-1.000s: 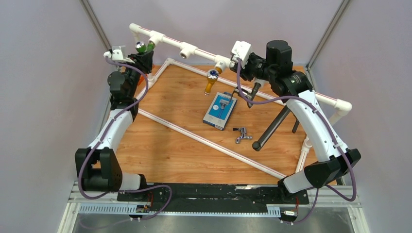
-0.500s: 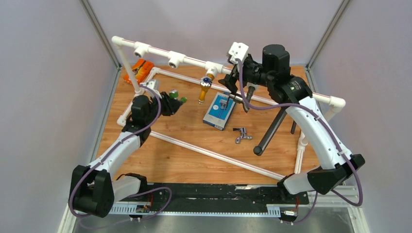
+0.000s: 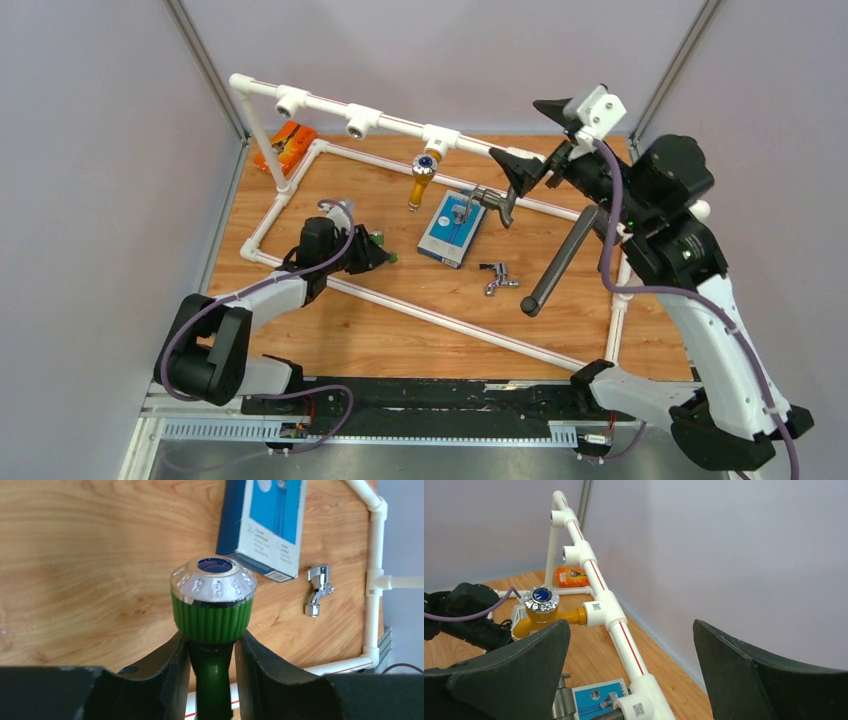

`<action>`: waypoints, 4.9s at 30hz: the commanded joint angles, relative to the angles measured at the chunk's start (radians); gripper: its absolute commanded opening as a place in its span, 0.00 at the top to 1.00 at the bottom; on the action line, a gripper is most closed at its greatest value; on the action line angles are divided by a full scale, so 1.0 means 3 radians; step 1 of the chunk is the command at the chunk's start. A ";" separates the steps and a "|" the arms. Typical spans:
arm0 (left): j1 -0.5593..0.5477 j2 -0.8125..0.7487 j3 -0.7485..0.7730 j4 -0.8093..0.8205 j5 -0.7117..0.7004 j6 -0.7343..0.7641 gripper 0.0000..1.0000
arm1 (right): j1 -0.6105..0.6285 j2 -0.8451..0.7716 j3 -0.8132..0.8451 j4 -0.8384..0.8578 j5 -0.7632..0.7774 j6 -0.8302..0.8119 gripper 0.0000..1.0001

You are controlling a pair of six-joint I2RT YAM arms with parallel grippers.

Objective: Install the water faucets

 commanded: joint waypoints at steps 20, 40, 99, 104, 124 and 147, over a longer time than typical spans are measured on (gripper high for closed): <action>-0.1011 -0.1096 0.0298 -0.1080 -0.0987 0.0478 0.27 | 0.0011 -0.1695 -0.1630 0.0470 0.0648 0.0261 0.01; -0.2307 0.1952 0.2185 -0.0569 -0.1028 0.0713 0.32 | 0.0006 -0.1930 -0.1712 0.0547 0.0930 0.0138 0.04; -0.2038 -0.0377 0.0882 -0.1458 -0.2547 0.0560 1.00 | 0.0108 -0.0832 -0.0868 0.0041 -0.0798 0.0302 0.20; -0.1648 -0.0930 0.0621 -0.1601 -0.2347 0.0564 1.00 | 0.0792 -0.0423 -0.0694 -0.0296 -0.0402 0.0006 0.22; -0.1198 -0.1764 0.1183 -0.3002 -0.1238 0.1096 1.00 | 0.2010 0.0795 -0.1180 -0.0220 0.0644 -0.1084 0.19; -0.1198 -0.1718 0.1378 -0.3192 -0.0777 0.1194 1.00 | 0.1898 0.1107 -0.1461 0.0608 0.1155 -0.1028 0.26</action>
